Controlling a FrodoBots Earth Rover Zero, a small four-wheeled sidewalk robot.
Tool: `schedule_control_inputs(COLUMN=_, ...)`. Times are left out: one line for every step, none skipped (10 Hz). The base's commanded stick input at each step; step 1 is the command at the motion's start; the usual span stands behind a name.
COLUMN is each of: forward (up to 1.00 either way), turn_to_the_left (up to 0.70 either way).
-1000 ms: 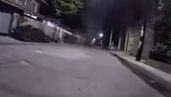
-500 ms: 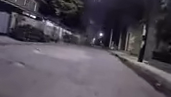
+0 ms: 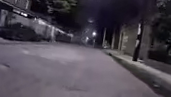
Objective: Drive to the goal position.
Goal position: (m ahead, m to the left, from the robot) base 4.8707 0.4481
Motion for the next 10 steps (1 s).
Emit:
schedule_control_inputs(forward=0.5, turn_to_the_left=0.0)
schedule_control_inputs(forward=0.5, turn_to_the_left=0.0)
schedule_control_inputs(forward=0.5, turn_to_the_left=0.0)
schedule_control_inputs(forward=0.5, turn_to_the_left=0.0)
schedule_control_inputs(forward=0.5, turn_to_the_left=0.0)
schedule_control_inputs(forward=0.5, turn_to_the_left=0.0)
schedule_control_inputs(forward=0.5, turn_to_the_left=0.0)
schedule_control_inputs(forward=0.5, turn_to_the_left=0.0)
schedule_control_inputs(forward=0.5, turn_to_the_left=-0.07)
schedule_control_inputs(forward=0.5, turn_to_the_left=-0.45)
